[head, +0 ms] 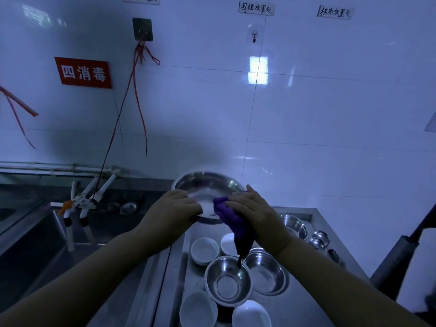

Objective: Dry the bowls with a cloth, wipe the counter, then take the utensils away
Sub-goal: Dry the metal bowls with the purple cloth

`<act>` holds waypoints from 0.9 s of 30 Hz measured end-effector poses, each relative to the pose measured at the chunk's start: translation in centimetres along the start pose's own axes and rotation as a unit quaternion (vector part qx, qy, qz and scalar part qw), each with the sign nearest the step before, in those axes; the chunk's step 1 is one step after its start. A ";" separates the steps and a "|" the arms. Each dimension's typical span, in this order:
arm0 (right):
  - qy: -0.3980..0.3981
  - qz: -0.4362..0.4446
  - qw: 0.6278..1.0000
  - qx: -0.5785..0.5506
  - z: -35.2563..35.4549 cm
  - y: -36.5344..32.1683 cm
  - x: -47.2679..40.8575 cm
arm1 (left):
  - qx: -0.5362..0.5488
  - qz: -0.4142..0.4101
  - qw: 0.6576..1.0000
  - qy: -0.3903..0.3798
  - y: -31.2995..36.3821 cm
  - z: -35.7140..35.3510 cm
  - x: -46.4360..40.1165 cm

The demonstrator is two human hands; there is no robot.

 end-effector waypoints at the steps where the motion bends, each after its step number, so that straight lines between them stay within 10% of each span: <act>1: 0.018 -0.035 0.998 -0.038 0.4 0.8 0.4 | 0.058 0.034 0.998 0.005 -0.8 -0.2 0.2; 7: 0.165 -0.342 0.851 -0.363 -0.2 4.7 2.5 | 0.494 0.292 0.819 0.017 -3.1 -3.9 1.6; 15: 0.090 -0.238 0.947 -0.196 -1.6 0.4 0.5 | 0.687 0.395 0.605 0.070 -0.8 -5.9 0.9; 22: -0.016 -0.097 0.995 0.029 -3.5 -4.3 -0.2 | 0.731 0.432 0.519 0.094 0.5 -6.3 0.9; 27: 0.064 -0.149 0.985 -0.058 -1.4 -1.9 -2.0 | 0.727 0.418 0.527 0.136 0.5 -5.6 0.8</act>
Point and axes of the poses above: each hand's wrist, its own x-axis away from the middle knuckle, its own z-axis out of the back of the hand, y = z × x, the point moved 8 cm from there along -x, towards the middle knuckle, and after that the axes turned 4 degrees about -y, right-handed, at the moved point
